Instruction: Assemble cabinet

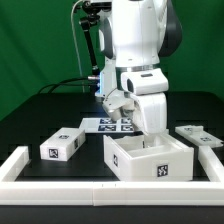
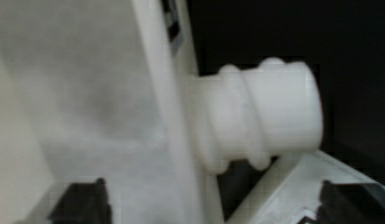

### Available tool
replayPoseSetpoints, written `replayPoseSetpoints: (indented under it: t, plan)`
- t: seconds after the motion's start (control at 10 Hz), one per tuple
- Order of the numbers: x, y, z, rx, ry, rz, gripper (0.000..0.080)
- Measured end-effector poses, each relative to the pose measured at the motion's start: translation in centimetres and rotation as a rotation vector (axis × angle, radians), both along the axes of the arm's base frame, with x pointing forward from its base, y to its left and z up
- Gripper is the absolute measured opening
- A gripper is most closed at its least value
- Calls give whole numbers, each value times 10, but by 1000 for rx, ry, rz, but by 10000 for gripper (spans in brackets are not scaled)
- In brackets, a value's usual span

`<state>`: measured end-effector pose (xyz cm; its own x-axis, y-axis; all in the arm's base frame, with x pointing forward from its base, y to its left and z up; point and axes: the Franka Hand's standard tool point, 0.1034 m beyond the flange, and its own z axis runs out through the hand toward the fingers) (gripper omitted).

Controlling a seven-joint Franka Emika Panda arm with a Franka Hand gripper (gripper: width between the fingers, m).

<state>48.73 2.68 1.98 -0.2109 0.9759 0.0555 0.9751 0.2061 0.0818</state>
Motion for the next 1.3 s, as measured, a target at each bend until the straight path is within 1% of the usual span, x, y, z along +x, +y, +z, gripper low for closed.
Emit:
replayPoseSetpoints:
  t: [0.1,0.2,0.3,0.4,1.1,1.3]
  plan:
    - [0,0,0,0,0,0,506]
    - [0,0,0,0,0,0,324]
    - [0,0,0,0,0,0,123]
    - [0,0,0,0,1,-2,41]
    - [0,1,0,2,1,-19,36]
    - [4,23,2,11,5,-134,36]
